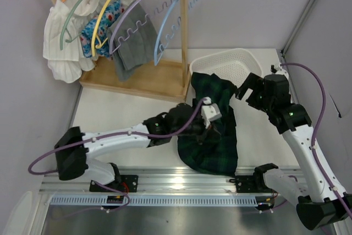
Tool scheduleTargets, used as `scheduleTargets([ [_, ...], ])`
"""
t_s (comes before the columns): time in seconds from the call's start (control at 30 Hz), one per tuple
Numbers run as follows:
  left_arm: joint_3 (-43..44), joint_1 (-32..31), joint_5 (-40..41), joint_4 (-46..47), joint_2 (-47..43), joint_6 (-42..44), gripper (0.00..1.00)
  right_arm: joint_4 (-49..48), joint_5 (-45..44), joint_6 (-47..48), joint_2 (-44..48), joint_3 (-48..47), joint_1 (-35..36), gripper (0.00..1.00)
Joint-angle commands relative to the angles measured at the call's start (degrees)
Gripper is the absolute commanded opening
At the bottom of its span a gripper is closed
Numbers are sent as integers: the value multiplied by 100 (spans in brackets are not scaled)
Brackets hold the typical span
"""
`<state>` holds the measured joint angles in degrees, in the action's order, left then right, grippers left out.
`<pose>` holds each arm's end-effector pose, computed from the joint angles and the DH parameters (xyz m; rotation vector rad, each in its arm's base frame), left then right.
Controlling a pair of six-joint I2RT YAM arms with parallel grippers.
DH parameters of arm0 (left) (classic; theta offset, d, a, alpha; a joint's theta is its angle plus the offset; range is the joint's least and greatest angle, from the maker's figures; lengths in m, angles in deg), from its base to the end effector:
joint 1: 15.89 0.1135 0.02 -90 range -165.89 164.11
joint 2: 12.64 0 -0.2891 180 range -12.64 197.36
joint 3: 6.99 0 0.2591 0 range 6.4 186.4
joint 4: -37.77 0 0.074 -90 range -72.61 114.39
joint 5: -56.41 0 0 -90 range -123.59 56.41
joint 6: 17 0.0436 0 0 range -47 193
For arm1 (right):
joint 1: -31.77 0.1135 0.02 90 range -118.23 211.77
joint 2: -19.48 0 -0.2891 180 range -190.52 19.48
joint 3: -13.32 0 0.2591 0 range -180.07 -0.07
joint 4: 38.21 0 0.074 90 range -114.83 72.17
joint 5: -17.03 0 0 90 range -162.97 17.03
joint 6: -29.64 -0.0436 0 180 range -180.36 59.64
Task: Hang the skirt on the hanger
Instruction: Move the skirt to the center of the board
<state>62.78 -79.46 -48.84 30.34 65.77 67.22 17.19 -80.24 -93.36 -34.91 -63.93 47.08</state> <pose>0.1364 -0.3003 0.3257 1.1292 1.6339 -1.0636 0.1840 0.0447 0.3861 0.4053 2.1165 0.3583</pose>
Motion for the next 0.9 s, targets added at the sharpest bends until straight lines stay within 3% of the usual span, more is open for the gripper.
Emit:
scheduleTargets([
  [0.0, 426, -567, -189, -112, 595, 112, 12, 148, -160, -23, 174, 13, -46, 99],
  [0.03, 540, -664, -189, -173, 866, 112, 16, 209, -204, -32, 174, 13, -46, 99],
  [0.07, 645, -822, -146, -339, 982, 147, 36, 306, -231, -32, 183, 22, -54, 99],
  [0.13, 751, -929, 116, -472, 1132, 156, 54, 359, -214, 3, 192, 66, -72, 99],
  [0.17, 769, -964, 292, -542, 1159, 87, 76, 368, -170, 12, 192, 136, -72, 99],
  [0.2, 769, -964, 468, -552, 1133, 25, 89, 342, -91, 47, 192, 171, -72, 99],
  [0.27, 647, -964, 1197, -552, 879, -63, 98, 316, 172, 152, 175, 276, -63, 99],
  [0.37, 348, -781, 1953, -867, 501, -396, 99, 114, 551, 337, 209, 417, 59, 99],
  [0.47, -19, -228, 2217, -1210, -158, -932, 99, -254, 604, 434, 192, 611, 566, 99],
  [0.67, -680, -6, 3026, -2185, -1608, -1565, 99, -783, -221, 706, -246, 550, 1904, 99],
  [0.87, -1682, 362, 3607, -2915, -2496, -3322, 100, -801, -1135, 1374, -1652, -204, 2608, 99],
])
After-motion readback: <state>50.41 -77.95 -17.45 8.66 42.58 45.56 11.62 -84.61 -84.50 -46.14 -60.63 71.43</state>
